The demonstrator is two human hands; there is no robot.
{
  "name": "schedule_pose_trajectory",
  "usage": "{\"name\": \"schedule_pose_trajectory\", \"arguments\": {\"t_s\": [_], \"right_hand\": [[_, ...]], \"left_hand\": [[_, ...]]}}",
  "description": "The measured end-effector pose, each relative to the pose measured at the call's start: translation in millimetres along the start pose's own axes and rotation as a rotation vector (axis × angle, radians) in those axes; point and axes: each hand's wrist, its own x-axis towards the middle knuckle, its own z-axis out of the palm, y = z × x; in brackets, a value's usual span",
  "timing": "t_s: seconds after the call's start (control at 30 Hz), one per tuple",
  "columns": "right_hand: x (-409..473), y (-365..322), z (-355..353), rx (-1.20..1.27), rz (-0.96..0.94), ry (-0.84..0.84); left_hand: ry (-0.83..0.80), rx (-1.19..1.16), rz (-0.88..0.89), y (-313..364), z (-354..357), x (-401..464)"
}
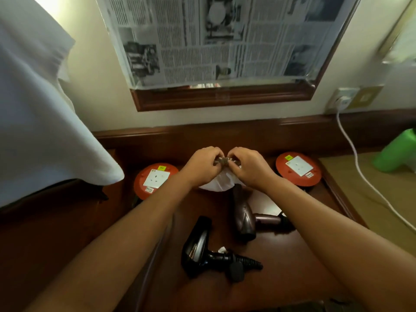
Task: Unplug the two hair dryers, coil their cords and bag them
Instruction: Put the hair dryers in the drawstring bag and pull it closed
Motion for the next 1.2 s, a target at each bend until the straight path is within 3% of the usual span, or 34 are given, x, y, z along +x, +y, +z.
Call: {"name": "schedule_pose_trajectory", "arguments": {"t_s": [0.17,0.37,0.6,0.67,0.8,0.87,1.03,1.2], "right_hand": [[-2,-4,-31,-0.023,-0.038,0.075],[-5,17,-59,-0.007,-0.132,0.187],[-7,52,-90,0.119,-0.107,0.231],[-9,60,-90,0.162,-0.078,0.218],[-11,70,-94,0.230,-0.066,0.121],[-9,69,-99,0.267,-0.058,0.074],[-3,58,-101,0.176,-0.067,-0.028],[2,40,-88,0.080,-0.063,0.083]], "left_hand": [[0.148,-0.009,0.027,34,-17,4],[0.320,-0.104,-0.056,71,-7,14],[0.533,-0.145,-0.182,110,19,33],[0.513,-0.124,-0.198,116,24,35],[0.179,0.020,-0.258,114,14,38],[0.096,0.145,-0.268,115,6,40],[0.310,0.175,-0.146,116,5,38],[0.435,0.100,-0.166,99,12,25]]}}
